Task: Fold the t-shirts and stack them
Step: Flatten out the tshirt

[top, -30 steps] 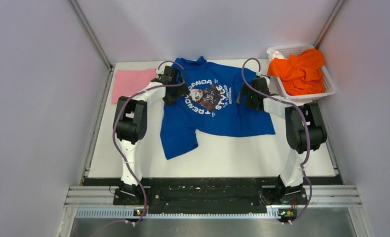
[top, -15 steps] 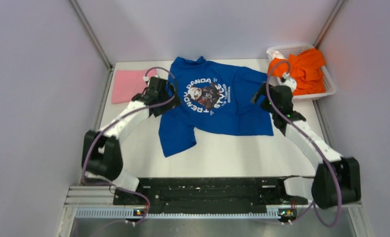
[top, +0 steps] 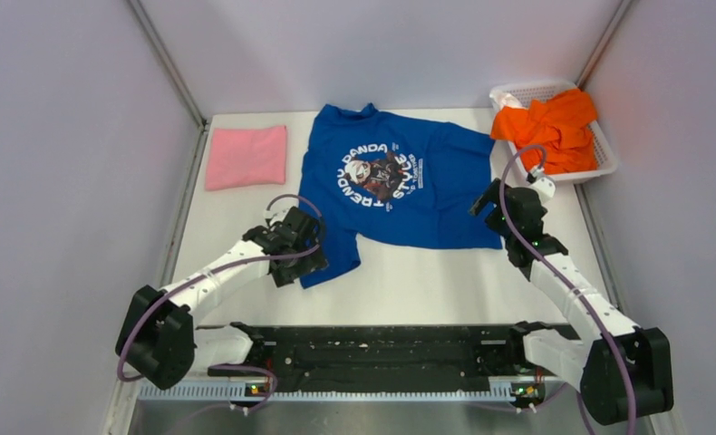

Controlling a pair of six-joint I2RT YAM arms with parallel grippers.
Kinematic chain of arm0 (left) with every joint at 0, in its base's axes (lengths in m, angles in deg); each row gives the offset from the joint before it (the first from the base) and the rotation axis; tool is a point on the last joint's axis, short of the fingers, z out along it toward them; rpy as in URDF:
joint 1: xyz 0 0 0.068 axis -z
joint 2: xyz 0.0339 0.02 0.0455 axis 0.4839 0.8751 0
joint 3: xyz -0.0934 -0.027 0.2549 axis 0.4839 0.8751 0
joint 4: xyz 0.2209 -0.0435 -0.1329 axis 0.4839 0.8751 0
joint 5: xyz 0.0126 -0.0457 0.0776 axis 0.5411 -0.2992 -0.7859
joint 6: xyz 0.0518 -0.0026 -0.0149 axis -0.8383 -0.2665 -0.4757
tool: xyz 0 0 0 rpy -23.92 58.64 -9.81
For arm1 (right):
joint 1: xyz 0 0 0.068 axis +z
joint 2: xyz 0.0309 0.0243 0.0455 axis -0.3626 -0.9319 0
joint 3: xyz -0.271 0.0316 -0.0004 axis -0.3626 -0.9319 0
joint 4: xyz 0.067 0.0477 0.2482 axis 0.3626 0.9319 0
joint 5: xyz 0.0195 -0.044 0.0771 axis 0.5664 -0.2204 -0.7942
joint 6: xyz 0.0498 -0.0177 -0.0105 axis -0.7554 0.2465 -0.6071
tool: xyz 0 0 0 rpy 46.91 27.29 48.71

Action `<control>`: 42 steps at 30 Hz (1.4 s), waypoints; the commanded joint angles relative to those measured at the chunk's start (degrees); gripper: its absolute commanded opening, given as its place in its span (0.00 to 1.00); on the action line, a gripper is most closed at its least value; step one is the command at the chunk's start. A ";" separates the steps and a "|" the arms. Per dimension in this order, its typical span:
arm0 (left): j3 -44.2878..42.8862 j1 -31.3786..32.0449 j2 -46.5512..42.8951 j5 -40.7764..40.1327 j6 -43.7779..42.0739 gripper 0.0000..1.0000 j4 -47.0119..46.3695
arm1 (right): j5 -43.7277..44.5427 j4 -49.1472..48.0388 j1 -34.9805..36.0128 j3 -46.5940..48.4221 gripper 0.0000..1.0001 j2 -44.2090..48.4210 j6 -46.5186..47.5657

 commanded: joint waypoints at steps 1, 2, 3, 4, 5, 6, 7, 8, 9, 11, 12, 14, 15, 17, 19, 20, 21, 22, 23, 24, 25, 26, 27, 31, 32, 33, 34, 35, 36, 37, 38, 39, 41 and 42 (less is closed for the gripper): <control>-0.05 0.29 1.68 -2.12 1.86 0.83 -0.01 | 0.52 1.77 -0.17 2.36 0.99 -2.12 -0.77; -0.33 0.23 3.07 -2.44 1.79 0.81 0.13 | 0.52 2.07 -0.17 2.57 0.99 -2.67 -0.66; -0.67 0.27 4.50 -2.79 1.80 0.79 0.38 | 0.49 2.31 -0.13 2.78 0.99 -3.20 -0.59; -0.98 0.25 5.78 -3.25 1.98 0.76 0.33 | 0.40 2.59 -0.17 2.94 0.99 -3.61 -0.59; -1.14 0.27 6.98 -3.53 1.98 0.72 -0.05 | 0.25 2.60 -0.12 3.09 0.99 -3.83 -0.53; -1.24 0.16 8.02 -3.64 2.46 0.69 -0.46 | 0.13 2.75 -0.11 3.16 0.99 -4.09 -0.57; -1.19 0.17 8.84 -3.71 2.70 0.67 -1.18 | 0.10 2.69 -0.14 3.20 0.99 -4.28 -0.72; -1.10 0.15 9.46 -3.42 2.66 0.64 -1.96 | 0.24 2.68 -0.11 3.18 0.99 -4.28 -0.68; -0.88 0.13 9.95 -3.14 2.79 0.63 -2.84 | 0.55 2.63 -0.14 3.15 0.99 -4.30 -0.72; -0.57 0.21 10.72 -1.97 2.53 0.60 -4.73 | 0.91 2.68 -0.16 3.05 0.99 -4.32 -0.86; -0.56 0.18 11.21 -1.83 2.55 0.59 -5.25 | 0.93 2.63 -0.13 3.01 0.99 -4.33 -0.86; -0.64 0.14 12.37 -1.45 2.62 0.57 -5.47 | 0.86 2.68 -0.14 3.00 0.99 -4.39 -0.90; -0.51 0.17 13.07 -1.26 2.64 0.53 -5.52 | 0.90 2.59 -0.17 3.00 0.99 -4.33 -0.97; -0.47 0.23 14.34 -0.56 2.51 0.48 -5.47 | 1.18 2.46 -0.15 3.01 0.99 -4.34 -0.97; -0.17 0.23 14.96 -0.40 2.26 0.44 -5.68 | 1.72 2.54 -0.14 3.01 0.99 -4.47 -1.04; -0.02 0.25 15.11 -0.42 2.14 0.40 -5.82 | 1.83 2.57 -0.15 3.00 0.99 -4.51 -1.12; 0.13 0.21 15.32 -0.45 2.04 0.33 -5.89 | 1.84 2.53 -0.14 3.00 0.99 -4.47 -1.12; 0.13 0.25 15.61 -0.67 1.99 0.27 -5.89 | 1.89 2.65 -0.17 3.00 0.99 -4.59 -1.13; -0.01 0.17 15.80 -1.06 1.95 0.18 -5.74 | 1.97 2.72 -0.17 3.00 0.99 -4.59 -1.11; -0.20 0.26 15.93 -1.57 1.90 0.05 -5.48 | 1.99 2.83 -0.13 3.07 0.99 -4.60 -1.13; -0.56 0.17 15.96 -1.76 1.71 0.00 -5.37 | 2.12 3.04 -0.14 3.10 0.99 -4.68 -1.16; -1.00 0.20 15.90 -1.71 1.40 0.00 -5.54 | 2.24 3.42 -0.16 3.21 0.99 -4.66 -1.36; -1.25 0.17 15.61 -1.48 0.84 0.00 -5.98 | 2.47 3.99 -0.17 3.34 0.99 -4.81 -1.84; -2.34 0.20 13.59 -1.55 -1.03 0.00 -7.51 | 4.63 7.65 -0.17 4.12 0.99 -5.91 -3.72; -2.65 0.18 12.98 -1.78 -1.43 0.00 -7.78 | 5.95 9.53 -0.17 4.66 0.99 -6.53 -4.32; -2.82 0.15 12.34 -1.84 -1.89 0.00 -8.26 | 6.78 10.61 -0.16 5.01 0.99 -7.23 -4.82; -2.92 0.20 11.89 -1.80 -2.44 0.00 -8.78 | 7.40 11.29 -0.13 5.40 0.99 -8.15 -5.04; -3.04 0.21 11.41 -1.75 -3.02 0.00 -9.37 | 7.69 11.70 -0.13 5.76 0.98 -9.47 -5.03; -3.11 0.17 10.97 -1.75 -3.55 0.00 -10.00 | 7.87 12.07 -0.15 6.30 0.98 -10.70 -5.04; -3.18 0.15 10.49 -2.02 -3.79 0.00 -10.49 | 7.94 12.49 -0.15 6.73 0.97 -11.97 -5.25; -3.18 0.21 10.02 -2.09 -4.08 0.00 -11.01 | 7.74 12.92 -0.12 7.23 0.96 -13.37 -5.63; -3.33 0.20 9.59 -2.21 -4.40 0.00 -11.40 | 7.38 13.19 -0.17 7.69 0.95 -14.76 -5.72; -3.54 0.20 9.02 -2.33 -5.15 0.00 -11.96 | 6.45 13.69 -0.17 8.60 0.88 -17.55 -5.00; -3.61 0.14 8.88 -2.37 -5.60 0.00 -12.31 | 6.42 14.26 -0.13 9.19 0.85 -18.86 -4.97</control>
